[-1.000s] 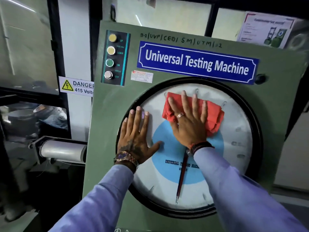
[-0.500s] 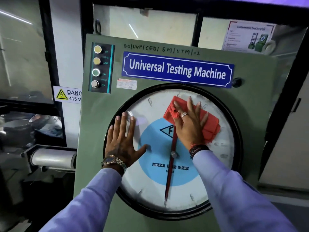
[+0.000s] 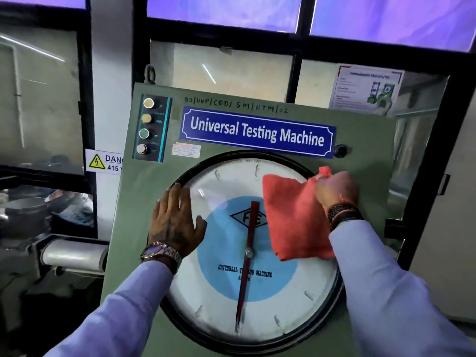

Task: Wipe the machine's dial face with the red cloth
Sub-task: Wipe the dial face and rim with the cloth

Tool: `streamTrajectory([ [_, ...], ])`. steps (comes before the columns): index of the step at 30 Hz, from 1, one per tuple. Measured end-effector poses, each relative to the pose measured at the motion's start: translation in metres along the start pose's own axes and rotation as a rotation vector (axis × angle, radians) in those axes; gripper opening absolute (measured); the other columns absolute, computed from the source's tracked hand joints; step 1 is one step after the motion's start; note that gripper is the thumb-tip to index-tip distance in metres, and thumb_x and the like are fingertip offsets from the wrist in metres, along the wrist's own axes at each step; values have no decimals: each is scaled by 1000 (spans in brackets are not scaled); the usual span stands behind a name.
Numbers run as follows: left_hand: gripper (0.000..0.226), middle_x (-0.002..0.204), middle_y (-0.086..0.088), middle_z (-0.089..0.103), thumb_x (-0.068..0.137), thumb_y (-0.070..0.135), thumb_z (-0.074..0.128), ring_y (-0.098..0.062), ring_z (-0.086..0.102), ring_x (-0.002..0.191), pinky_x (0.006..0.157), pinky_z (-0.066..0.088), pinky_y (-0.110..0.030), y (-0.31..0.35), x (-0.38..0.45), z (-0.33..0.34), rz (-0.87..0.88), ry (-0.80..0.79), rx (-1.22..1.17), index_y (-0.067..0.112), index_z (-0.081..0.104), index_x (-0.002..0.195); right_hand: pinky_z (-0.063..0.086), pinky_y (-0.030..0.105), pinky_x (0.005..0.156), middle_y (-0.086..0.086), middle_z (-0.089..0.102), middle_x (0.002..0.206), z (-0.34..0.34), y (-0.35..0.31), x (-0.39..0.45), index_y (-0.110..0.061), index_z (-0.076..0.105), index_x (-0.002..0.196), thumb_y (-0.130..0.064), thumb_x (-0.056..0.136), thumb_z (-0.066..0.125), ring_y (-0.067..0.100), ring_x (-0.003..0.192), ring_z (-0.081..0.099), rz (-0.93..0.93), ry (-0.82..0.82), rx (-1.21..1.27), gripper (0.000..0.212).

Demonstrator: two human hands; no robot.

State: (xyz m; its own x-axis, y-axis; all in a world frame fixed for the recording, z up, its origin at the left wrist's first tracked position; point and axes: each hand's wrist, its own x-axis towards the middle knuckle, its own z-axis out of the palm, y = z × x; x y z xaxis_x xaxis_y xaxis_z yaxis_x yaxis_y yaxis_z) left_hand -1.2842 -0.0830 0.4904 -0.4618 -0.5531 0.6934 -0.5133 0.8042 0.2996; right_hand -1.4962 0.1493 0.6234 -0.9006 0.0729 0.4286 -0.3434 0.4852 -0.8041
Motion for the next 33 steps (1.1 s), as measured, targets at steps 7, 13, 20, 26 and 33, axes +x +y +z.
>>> streamTrajectory([
  [7,87,162,-27,50,84,46,44,-50,50,146,122,40,-64,-19,4,-11,50,129,7,3,52,158,56,45,65,28,77,97,42,-56,-25,-4,62,110,-16,106,57,48,88,77,-278,368,61,13],
  [13,86,160,-29,51,86,50,45,-53,53,143,117,42,-68,-51,28,-10,67,174,40,3,54,157,57,48,81,25,77,107,123,-62,-51,-6,69,111,-20,109,53,46,100,73,-422,80,-7,21],
  [20,82,161,-28,51,90,52,46,-54,51,142,116,41,-66,-54,57,3,98,223,7,6,55,158,38,52,97,6,62,131,144,-15,-63,-41,67,135,-29,101,65,36,118,57,-624,415,-380,37],
  [26,75,162,-24,52,93,52,46,-53,51,143,116,41,-66,-63,63,16,117,216,-19,18,58,159,50,50,86,16,63,109,151,-34,-69,-16,57,154,-5,95,54,41,99,63,-731,237,-440,60],
  [33,61,162,-23,52,94,38,51,-56,49,143,115,40,-66,-84,57,16,84,144,-42,28,67,151,52,49,88,17,67,108,156,-48,-85,-18,56,156,-4,100,49,42,100,65,-788,154,-484,58],
])
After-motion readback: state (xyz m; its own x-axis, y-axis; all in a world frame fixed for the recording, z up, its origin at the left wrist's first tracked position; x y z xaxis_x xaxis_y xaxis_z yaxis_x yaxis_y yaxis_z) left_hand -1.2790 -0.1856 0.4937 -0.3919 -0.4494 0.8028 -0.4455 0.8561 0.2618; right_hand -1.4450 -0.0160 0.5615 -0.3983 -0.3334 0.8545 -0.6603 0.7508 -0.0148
